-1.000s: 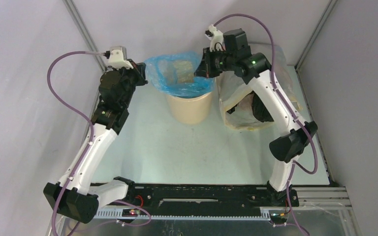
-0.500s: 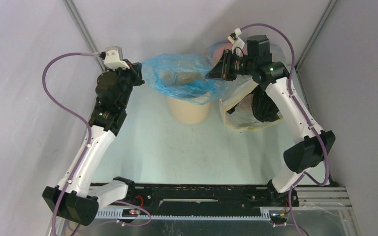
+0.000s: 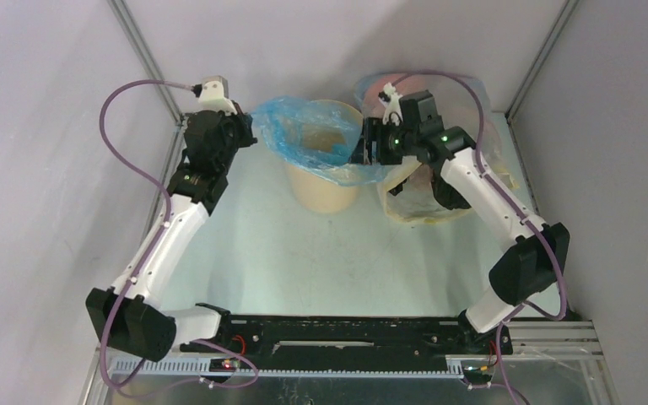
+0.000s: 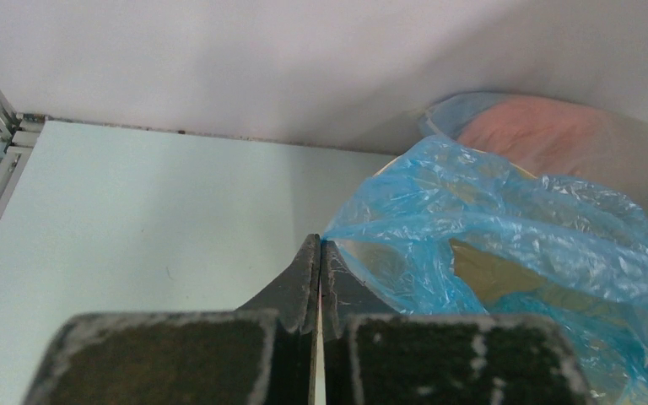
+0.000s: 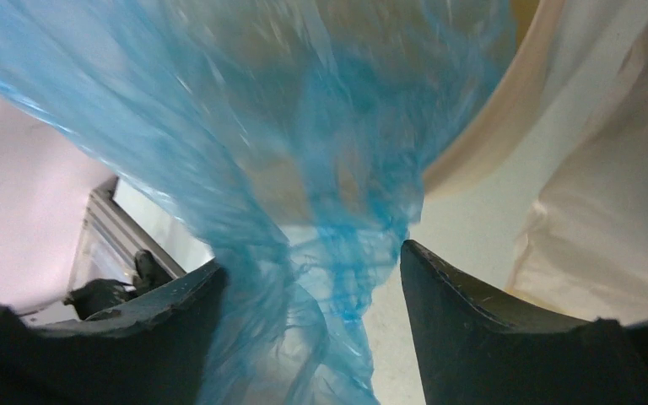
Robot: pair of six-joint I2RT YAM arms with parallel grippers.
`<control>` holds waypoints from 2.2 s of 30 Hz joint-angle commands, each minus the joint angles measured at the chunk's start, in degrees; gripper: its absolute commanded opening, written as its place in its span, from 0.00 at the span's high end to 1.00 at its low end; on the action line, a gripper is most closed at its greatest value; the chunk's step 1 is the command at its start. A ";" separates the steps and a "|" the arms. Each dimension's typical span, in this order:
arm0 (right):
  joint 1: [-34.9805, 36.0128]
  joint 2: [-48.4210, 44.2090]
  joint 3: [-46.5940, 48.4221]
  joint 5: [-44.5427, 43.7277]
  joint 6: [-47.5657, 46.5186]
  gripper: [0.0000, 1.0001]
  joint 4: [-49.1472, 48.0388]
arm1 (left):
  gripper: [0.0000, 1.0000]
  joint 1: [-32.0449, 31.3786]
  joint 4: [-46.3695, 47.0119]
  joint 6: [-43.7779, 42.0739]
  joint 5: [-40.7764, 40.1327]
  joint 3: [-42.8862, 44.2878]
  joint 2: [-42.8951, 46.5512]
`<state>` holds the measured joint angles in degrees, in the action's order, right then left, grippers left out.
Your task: Put the trash bags into the trash bin
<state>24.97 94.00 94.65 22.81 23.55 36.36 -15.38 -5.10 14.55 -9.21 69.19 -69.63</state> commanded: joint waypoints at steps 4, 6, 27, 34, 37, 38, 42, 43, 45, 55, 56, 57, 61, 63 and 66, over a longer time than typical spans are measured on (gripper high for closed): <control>0.69 -8.33 -9.97 -5.04 -2.88 0.25 -6.25 | 1.00 0.43 -4.97 -0.22 -2.57 6.69 -4.36; 0.70 -10.54 -13.05 -4.46 -3.08 0.17 -7.86 | 1.00 0.48 -6.50 -0.39 -3.42 7.86 -5.54; -1.56 -15.44 -21.35 1.51 2.56 0.91 -14.50 | 1.00 3.11 -11.59 3.35 1.42 11.62 -10.88; -2.82 -12.08 -24.07 -4.68 0.95 0.78 -14.13 | 1.00 4.56 -12.12 3.76 -0.55 11.63 -11.14; -1.68 -12.73 -24.07 -8.29 -0.48 0.57 -13.71 | 1.00 4.57 -11.96 3.75 1.04 11.83 -11.06; -0.82 -13.73 -24.06 -10.67 -1.28 0.50 -13.61 | 1.00 4.54 -11.76 3.74 2.40 11.83 -10.83; 4.23 -19.37 -24.07 -18.69 -5.14 0.34 -14.50 | 1.00 4.57 -10.61 3.76 4.65 11.25 -9.75; 5.66 -20.76 -24.03 -20.01 -6.36 0.34 -15.00 | 1.00 4.57 -10.30 3.66 5.02 11.09 -9.41; 8.98 -23.23 -24.04 -22.53 -9.64 0.35 -16.27 | 1.00 4.57 -9.74 3.65 5.44 10.69 -8.81; 19.59 -23.86 -17.77 -38.84 -14.07 0.20 -14.22 | 1.00 4.65 -9.74 3.74 5.25 10.61 -9.43; 19.79 -23.33 -17.07 -39.22 -13.84 0.19 -13.46 | 1.00 4.70 -9.86 3.74 5.09 10.64 -9.47; 20.18 -23.01 -16.71 -39.57 -13.66 0.19 -13.01 | 1.00 4.74 -9.98 3.72 4.83 10.70 -9.48; 22.21 -22.72 -16.60 -41.07 -12.36 0.26 -12.95 | 1.00 4.91 -10.49 3.73 4.06 10.85 -9.64; 23.41 -22.78 -16.58 -41.17 -11.31 0.27 -13.34 | 1.00 4.99 -10.70 3.81 4.05 10.96 -9.73; 26.76 -23.48 -16.60 -44.57 -10.39 0.27 -13.73 | 1.00 5.05 -11.04 3.82 3.87 11.06 -9.83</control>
<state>48.31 71.42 75.85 -16.78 11.55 23.64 -10.83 -16.93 17.98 -4.56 79.09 -80.55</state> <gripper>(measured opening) 0.728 0.003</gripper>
